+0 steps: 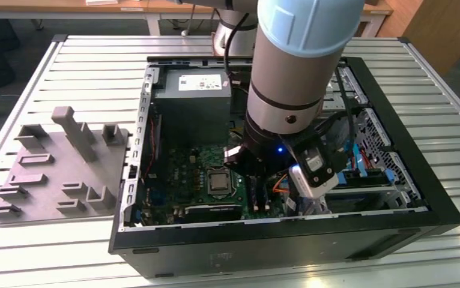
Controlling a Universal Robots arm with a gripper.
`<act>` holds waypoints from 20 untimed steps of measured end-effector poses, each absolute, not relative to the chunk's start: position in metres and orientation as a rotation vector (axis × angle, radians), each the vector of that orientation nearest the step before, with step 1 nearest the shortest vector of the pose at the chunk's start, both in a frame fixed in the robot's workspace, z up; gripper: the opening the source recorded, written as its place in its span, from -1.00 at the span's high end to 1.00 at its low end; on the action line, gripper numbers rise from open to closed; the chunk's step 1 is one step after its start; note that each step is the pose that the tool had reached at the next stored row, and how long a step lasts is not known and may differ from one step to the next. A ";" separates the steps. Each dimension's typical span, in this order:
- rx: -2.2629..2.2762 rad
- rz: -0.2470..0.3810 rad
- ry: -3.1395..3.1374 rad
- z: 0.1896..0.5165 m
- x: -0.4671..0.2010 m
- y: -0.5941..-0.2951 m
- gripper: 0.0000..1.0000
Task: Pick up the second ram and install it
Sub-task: 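Press down the second ram until it locks into place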
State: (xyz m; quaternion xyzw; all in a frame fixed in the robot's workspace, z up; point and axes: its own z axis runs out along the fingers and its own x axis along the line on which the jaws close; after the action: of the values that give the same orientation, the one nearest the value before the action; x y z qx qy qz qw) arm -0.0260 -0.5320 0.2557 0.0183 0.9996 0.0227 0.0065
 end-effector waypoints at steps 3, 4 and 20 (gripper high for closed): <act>0.057 0.073 3.127 0.255 -0.026 -0.523 0.79; 0.057 0.073 3.127 0.255 -0.026 -0.519 0.79; 0.057 0.076 3.126 0.257 -0.026 -0.500 0.79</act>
State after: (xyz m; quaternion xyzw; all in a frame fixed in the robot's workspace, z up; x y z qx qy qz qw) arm -0.0257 -0.5003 0.2572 0.0182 0.9995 0.0242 0.0070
